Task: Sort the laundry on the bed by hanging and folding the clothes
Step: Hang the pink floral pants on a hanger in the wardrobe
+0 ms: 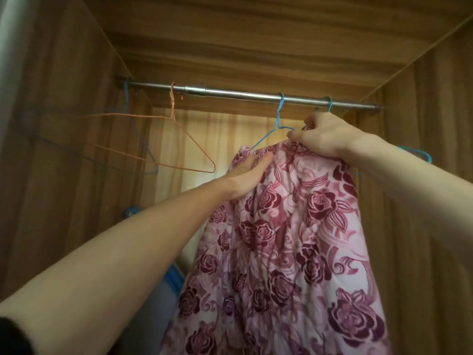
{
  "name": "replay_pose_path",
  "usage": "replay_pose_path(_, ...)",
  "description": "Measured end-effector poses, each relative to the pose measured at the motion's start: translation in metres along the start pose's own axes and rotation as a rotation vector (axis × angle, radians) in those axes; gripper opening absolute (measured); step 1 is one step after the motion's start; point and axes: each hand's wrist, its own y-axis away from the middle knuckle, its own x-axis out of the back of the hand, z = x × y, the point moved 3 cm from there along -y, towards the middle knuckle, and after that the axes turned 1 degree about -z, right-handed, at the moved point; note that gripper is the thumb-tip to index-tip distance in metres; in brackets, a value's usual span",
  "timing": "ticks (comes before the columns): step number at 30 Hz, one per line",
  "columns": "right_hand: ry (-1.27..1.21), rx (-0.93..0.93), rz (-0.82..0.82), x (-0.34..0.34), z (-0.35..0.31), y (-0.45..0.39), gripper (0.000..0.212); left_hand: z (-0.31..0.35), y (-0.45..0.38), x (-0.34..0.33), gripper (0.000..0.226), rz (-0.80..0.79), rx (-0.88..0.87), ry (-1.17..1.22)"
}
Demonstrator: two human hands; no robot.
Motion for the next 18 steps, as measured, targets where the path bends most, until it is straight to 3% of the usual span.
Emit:
replay_pose_path(7,0.299,0.292,0.275,-0.011,0.026,0.071,0.06,0.013,0.039,-0.031,0.065,0.111,-0.086,0.038)
replay_pose_path(13,0.322,0.359,0.281,-0.039,0.069,0.167,0.065,-0.002,0.132,-0.067,0.062,0.344,-0.203,-0.277)
replay_pose_path(18,0.267,0.301,0.194,-0.084,0.097,0.253,0.064,-0.034,0.228,-0.092,0.057,0.445,-0.221,-0.316)
